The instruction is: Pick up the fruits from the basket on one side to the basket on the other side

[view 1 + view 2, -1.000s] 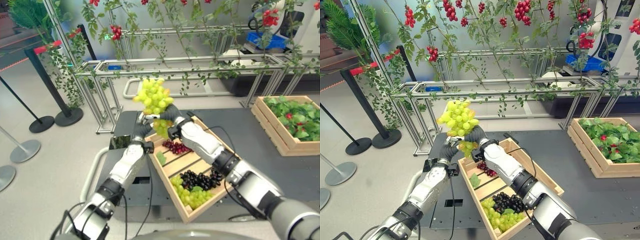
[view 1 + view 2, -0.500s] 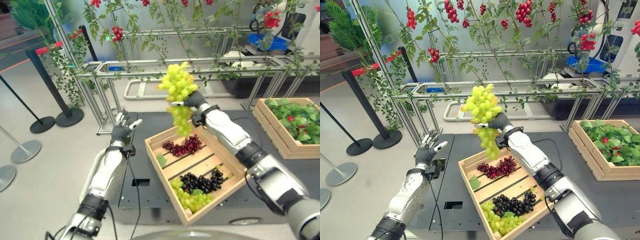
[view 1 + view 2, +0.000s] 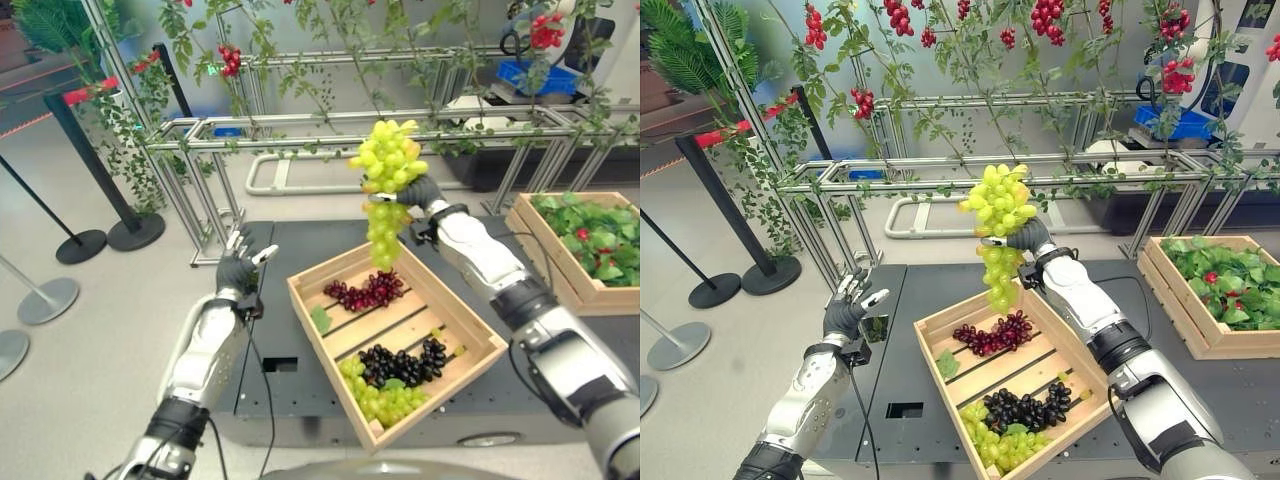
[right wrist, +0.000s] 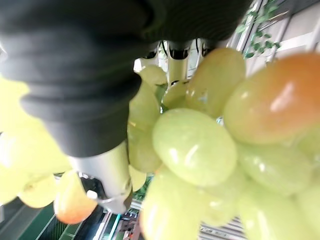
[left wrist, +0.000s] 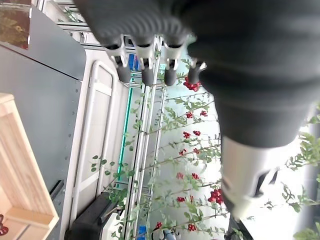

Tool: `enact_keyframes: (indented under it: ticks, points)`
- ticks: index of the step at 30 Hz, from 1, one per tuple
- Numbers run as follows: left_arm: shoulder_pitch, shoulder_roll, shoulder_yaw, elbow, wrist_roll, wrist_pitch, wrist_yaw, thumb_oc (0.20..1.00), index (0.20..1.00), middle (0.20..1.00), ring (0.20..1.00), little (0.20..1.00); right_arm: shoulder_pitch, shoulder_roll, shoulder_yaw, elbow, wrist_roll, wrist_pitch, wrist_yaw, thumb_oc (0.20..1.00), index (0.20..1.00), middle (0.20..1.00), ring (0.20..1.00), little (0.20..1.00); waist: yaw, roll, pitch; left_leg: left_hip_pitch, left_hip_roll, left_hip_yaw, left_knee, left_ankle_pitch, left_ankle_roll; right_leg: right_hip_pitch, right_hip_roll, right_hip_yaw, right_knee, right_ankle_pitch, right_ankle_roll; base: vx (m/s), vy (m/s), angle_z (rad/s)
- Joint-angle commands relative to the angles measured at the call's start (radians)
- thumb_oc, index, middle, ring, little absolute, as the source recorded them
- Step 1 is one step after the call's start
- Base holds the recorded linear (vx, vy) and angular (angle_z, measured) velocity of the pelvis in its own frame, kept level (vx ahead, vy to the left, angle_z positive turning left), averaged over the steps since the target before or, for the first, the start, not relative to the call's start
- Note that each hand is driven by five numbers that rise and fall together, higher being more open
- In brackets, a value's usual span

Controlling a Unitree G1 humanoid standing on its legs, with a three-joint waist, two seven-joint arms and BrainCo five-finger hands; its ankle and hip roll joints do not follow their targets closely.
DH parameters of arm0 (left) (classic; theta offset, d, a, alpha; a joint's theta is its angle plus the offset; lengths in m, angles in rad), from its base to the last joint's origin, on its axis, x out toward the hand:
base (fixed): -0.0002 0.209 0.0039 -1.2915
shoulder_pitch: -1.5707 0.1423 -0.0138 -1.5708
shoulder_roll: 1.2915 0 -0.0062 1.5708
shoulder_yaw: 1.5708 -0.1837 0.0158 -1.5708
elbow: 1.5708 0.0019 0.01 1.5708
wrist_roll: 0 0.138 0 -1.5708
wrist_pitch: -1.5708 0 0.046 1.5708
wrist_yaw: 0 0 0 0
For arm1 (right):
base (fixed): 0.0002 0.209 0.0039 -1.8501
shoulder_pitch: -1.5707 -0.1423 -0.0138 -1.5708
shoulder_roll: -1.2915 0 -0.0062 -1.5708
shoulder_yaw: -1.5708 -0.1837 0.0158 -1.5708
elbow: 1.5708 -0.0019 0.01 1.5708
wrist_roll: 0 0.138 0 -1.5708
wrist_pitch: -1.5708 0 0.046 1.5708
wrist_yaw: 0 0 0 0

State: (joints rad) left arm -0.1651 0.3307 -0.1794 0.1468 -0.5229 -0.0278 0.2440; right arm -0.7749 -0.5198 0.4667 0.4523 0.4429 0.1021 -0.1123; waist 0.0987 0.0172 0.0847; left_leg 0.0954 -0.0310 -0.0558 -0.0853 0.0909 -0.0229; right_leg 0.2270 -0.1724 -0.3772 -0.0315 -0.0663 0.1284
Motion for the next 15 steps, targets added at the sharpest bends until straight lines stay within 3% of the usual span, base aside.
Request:
enact_keyframes:
  ticks: [1, 9, 15]
  points:
    - [-0.128, 0.034, -0.063, 0.017, 0.054, -0.033, -0.011, 1.000, 1.000, 1.000, 1.000, 1.000, -0.222, 0.029, 0.027, 0.010, -0.008, -0.057, -0.001, 0.200, 0.200, 0.200, 0.200, 0.200, 0.005, -0.061, -0.050, -0.010, 0.001, -0.016, 0.159, -0.224, -0.044, -0.024, -0.092, -0.015, 0.084, -0.015, 0.042, 0.00, 0.000, 0.00]
    - [-0.311, -0.050, -0.186, 0.145, 0.054, -0.029, 0.016, 1.000, 1.000, 1.000, 1.000, 1.000, -0.268, 0.230, 0.115, 0.023, 0.004, -0.062, 0.008, 0.200, 0.200, 0.200, 0.200, 0.200, -0.020, -0.051, -0.059, -0.004, 0.004, -0.011, 0.154, -0.219, -0.045, -0.022, -0.088, -0.006, 0.080, -0.016, 0.037, 0.00, 0.001, -0.02]
    - [-0.371, -0.069, -0.227, 0.184, 0.068, -0.030, 0.033, 1.000, 1.000, 1.000, 1.000, 1.000, -0.243, 0.303, 0.162, -0.022, 0.019, -0.066, 0.022, 0.200, 0.200, 0.200, 0.200, 0.200, -0.028, -0.045, -0.057, -0.003, 0.006, -0.009, 0.150, -0.217, -0.045, -0.024, -0.087, -0.006, 0.079, -0.016, 0.036, 0.00, 0.000, 0.00]
